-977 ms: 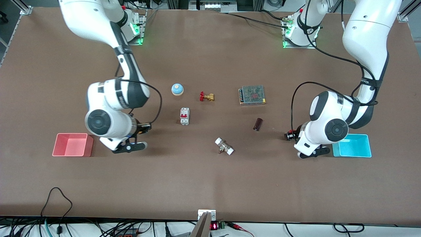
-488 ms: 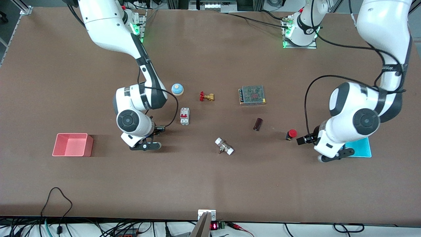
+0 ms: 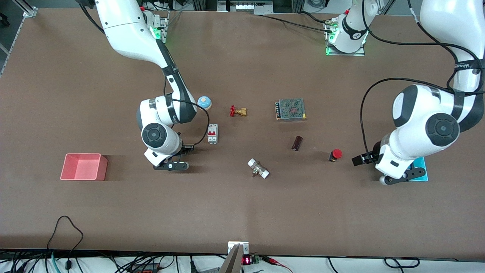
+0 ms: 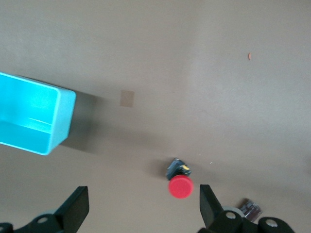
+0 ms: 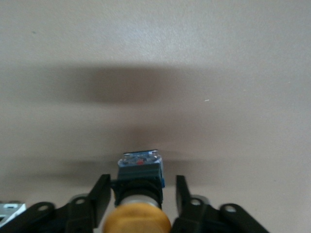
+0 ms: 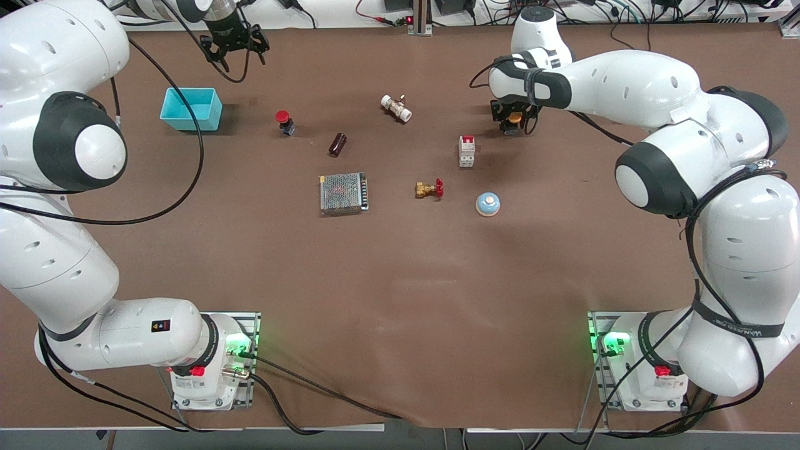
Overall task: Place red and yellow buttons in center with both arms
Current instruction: 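Lower the yellow button with the right gripper while the left gripper lowers the red button, then open both grippers and raise them away from the buttons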
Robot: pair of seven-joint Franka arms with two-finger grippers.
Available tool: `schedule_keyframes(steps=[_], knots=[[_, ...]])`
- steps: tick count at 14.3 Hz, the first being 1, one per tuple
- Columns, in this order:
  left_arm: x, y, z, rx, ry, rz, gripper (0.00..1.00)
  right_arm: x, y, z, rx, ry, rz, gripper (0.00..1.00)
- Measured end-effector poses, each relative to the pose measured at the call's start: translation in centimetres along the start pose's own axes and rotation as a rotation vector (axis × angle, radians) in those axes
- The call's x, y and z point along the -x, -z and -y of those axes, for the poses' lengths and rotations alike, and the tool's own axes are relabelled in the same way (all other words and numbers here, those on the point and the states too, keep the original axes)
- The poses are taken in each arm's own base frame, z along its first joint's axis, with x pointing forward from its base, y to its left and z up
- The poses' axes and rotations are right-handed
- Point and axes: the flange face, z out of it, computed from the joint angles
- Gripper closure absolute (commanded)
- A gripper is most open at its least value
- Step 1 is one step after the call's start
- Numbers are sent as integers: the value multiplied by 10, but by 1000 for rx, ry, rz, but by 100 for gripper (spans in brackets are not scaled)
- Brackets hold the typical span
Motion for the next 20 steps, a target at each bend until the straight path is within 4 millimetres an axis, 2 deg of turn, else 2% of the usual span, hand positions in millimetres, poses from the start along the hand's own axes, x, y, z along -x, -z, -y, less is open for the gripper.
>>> schedule_keyframes(steps=[3, 5, 8, 12, 16, 20], knots=[[5, 33, 19, -35, -47, -13, 0, -1, 6, 0, -6, -29, -14, 0], [13, 59, 25, -68, -74, -26, 0, -2, 30, -1, -24, -36, -39, 0], [29, 101, 37, -61, -109, -25, 0, 1, 95, -10, -62, -48, -65, 0], [49, 153, 72, -51, -143, -29, 0, 19, 186, -39, -109, -69, -77, 0], [63, 186, 97, -47, -164, -48, 0, 34, 247, -77, -141, -103, -93, 0], [68, 199, 119, -43, -175, -55, 0, 38, 293, -121, -144, -119, -103, 0]])
